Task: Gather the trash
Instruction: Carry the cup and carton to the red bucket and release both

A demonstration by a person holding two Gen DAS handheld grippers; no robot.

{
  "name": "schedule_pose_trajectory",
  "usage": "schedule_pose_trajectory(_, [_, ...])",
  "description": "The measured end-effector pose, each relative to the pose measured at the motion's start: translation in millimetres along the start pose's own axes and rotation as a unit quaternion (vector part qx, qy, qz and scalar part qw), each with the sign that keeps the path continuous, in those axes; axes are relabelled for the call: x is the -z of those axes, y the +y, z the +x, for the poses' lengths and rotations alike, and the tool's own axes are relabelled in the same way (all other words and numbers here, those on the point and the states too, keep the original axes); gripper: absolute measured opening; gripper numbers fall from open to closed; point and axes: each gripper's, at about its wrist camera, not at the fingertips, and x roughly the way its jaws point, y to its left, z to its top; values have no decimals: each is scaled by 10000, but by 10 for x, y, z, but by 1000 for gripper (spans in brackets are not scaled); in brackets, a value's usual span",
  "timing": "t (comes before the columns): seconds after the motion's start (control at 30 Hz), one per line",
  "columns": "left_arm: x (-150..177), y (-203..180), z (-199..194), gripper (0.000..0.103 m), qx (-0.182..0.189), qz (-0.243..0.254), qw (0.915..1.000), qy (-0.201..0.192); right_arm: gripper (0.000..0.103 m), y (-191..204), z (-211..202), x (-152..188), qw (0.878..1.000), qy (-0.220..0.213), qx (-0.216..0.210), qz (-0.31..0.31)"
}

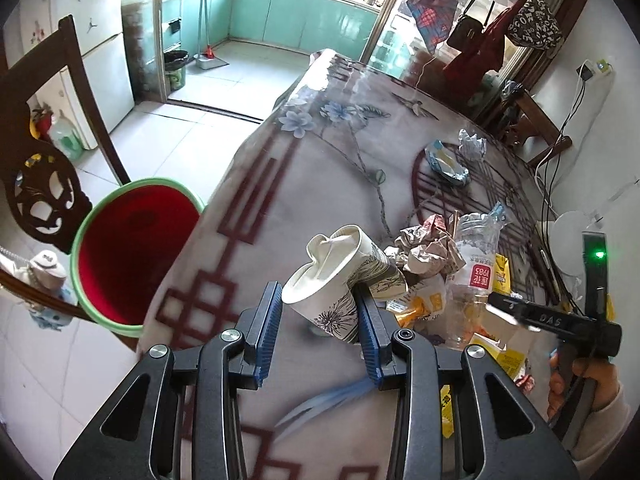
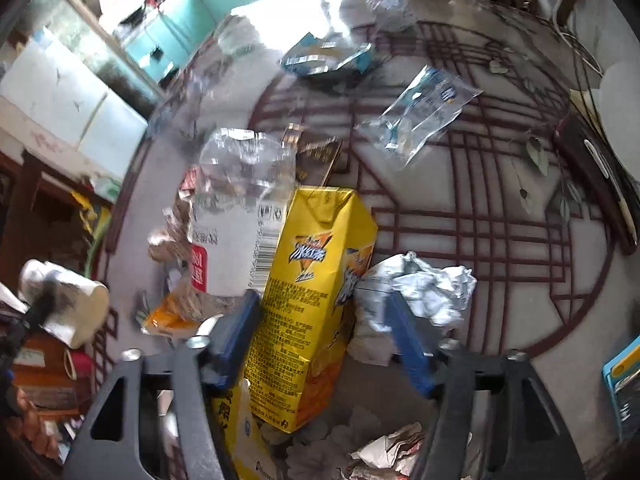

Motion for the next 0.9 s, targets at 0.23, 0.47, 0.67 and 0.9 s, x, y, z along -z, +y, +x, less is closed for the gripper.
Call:
schedule_pose_trajectory(0.23, [-100, 262, 18, 35, 87, 34, 10000, 31, 34, 21, -112, -34, 9989, -336, 185, 286])
schedule_pose_trajectory(0.47, [-348, 708, 59, 35, 134, 200, 9997, 23, 34, 106, -808, -113, 9881, -1151, 580, 839])
schedule_pose_trajectory(0.67, [-542, 1364, 139, 35, -100, 145, 9998, 41, 34, 846, -1484, -245, 9733, -2153, 375, 703])
schedule_pose_trajectory(0.9, [-565, 2072, 405, 35, -654, 44, 9975, 248, 34, 2392, -716, -494, 9787, -1499, -1399, -31])
